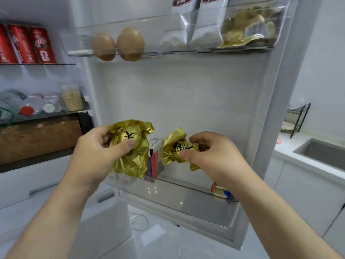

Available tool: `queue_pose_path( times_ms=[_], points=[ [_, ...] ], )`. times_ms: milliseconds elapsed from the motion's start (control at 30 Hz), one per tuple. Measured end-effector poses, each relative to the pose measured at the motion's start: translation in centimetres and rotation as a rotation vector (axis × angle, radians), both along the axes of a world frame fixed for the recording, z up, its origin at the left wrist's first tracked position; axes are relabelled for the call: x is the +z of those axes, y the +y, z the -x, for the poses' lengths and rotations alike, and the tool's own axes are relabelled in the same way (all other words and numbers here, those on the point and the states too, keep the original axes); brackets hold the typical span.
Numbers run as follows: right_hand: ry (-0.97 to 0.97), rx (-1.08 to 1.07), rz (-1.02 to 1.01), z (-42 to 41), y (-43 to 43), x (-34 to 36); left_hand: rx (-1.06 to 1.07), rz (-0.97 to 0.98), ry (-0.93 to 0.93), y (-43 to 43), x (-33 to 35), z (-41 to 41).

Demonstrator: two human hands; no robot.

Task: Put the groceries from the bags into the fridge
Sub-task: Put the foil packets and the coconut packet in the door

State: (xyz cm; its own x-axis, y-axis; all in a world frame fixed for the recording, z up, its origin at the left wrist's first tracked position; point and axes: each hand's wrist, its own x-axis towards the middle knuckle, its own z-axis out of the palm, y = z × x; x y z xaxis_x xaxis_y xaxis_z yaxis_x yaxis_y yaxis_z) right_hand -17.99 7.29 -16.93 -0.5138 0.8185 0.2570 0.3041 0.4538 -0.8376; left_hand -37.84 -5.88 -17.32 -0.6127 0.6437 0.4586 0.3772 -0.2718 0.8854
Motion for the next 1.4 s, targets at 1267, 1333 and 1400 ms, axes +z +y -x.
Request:
queue_pose_path(
  times_ms=[1267, 1333, 1400],
  points=[
    [-0.642, 0.196, 0.435, 10.1, 0.7, -3.0, -0.507, 0.18, 0.048, 6.5, -0.6, 9.4],
    [-0.607, 0.204, 0.497, 10.7, 0.8, -3.2, -0.501, 0.18, 0.045, 6.6, -0.6, 9.4],
    [-0.567, 0.207, 0.558, 11.2, 0.9, -3.4, -0.501, 0.194, 0.036, 6.6, -0.5, 9.5]
  ],
)
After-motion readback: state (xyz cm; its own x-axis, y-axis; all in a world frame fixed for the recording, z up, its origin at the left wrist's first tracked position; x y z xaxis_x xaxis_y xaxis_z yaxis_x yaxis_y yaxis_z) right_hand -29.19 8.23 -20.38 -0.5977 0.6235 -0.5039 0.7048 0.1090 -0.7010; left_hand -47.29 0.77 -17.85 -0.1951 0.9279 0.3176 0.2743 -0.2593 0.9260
